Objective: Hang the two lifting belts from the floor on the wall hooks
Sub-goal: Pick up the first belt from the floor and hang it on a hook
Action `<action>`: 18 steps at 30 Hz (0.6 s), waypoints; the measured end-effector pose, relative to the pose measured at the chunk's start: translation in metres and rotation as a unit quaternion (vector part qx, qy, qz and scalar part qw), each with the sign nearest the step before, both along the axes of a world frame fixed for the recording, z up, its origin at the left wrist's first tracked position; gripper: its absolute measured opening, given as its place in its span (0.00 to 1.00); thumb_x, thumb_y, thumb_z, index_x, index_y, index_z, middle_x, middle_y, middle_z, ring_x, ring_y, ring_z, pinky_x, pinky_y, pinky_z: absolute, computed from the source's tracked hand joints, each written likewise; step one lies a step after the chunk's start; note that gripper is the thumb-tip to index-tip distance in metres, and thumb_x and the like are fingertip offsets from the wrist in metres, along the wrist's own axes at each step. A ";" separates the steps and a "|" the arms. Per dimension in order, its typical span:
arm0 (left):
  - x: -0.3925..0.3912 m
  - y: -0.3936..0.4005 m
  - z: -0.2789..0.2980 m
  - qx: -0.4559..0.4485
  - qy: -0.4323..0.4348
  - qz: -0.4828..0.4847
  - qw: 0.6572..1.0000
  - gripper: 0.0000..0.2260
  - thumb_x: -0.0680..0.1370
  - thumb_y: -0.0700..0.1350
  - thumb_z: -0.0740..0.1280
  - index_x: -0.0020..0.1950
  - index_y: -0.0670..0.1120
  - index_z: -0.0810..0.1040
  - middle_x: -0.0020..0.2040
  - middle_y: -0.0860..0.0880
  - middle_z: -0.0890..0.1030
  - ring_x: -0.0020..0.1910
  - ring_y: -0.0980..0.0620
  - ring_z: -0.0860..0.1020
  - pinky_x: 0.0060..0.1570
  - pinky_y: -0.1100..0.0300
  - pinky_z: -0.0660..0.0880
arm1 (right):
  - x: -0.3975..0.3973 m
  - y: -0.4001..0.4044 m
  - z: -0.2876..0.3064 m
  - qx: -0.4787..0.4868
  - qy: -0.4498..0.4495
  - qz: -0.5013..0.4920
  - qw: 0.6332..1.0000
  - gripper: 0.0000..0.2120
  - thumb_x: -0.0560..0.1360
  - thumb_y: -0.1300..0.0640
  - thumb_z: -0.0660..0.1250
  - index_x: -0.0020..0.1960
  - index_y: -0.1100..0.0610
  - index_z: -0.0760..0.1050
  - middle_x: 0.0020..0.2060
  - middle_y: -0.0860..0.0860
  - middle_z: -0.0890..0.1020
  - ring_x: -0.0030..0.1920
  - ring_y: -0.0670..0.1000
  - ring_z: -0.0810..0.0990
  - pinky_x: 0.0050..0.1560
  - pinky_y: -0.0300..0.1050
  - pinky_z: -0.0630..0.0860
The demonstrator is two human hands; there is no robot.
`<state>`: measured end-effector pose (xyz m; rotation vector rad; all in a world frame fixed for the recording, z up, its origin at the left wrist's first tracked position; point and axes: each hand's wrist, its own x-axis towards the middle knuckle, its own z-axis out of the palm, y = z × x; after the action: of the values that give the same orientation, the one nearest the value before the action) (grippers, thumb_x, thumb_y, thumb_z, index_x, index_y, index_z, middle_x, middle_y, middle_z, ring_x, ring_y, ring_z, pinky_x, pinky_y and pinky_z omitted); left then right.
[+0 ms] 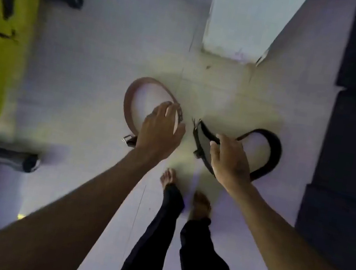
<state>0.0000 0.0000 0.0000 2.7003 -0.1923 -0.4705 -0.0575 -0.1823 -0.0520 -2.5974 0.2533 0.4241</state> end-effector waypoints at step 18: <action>-0.018 0.041 -0.243 -0.077 0.125 0.035 0.989 0.17 0.84 0.49 0.56 0.64 0.42 0.78 0.60 0.42 0.81 0.58 0.41 0.80 0.55 0.47 0.79 | 0.062 0.054 -0.223 0.046 0.083 -0.105 0.990 0.08 0.79 0.63 0.59 0.58 0.61 0.67 0.51 0.63 0.80 0.52 0.66 0.79 0.43 0.52 0.70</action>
<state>-0.0176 0.0406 -0.2428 2.4628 -0.0599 -0.7341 0.0042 -0.1281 -0.2753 -2.4169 0.5466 0.5630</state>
